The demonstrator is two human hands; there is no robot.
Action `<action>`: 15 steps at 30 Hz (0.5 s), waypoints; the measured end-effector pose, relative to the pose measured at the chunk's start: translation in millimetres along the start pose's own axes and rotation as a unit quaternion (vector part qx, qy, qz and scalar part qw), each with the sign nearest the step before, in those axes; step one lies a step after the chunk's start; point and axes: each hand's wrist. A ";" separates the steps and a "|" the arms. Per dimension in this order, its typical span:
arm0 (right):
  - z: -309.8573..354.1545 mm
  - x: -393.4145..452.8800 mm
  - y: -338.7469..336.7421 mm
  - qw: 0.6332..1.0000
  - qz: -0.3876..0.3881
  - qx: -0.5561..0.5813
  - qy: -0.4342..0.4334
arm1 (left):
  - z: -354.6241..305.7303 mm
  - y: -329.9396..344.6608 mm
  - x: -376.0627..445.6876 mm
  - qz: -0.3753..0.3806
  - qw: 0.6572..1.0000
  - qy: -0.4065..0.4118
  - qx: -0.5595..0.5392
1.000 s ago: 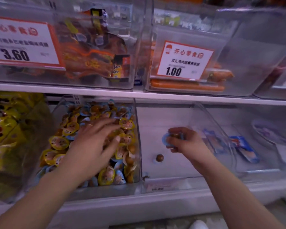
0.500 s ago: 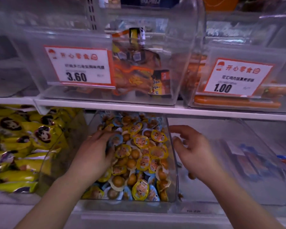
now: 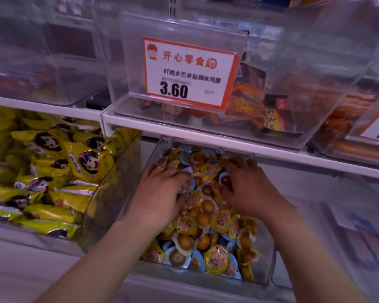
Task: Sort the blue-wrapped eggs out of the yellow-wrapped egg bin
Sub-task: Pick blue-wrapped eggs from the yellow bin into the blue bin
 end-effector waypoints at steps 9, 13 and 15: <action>-0.4 -4.3 -5.9 0.988 -0.003 0.154 -0.024 | -9.5 -4.8 -5.6 -0.073 0.957 -0.067 -0.271; -1.9 -16.5 -11.4 0.949 -0.045 0.313 -0.010 | -21.0 -3.2 -3.5 -0.067 0.943 -0.078 -0.317; -1.7 -24.4 -13.3 0.929 -0.042 0.368 -0.004 | -25.6 -0.2 -2.1 -0.070 0.939 -0.078 -0.327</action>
Point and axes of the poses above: each hand's wrist, its own x-axis towards the middle knuckle, its own y-axis out of the palm, z = x × y, and after that the axes turned 8 degrees about -x, right-handed
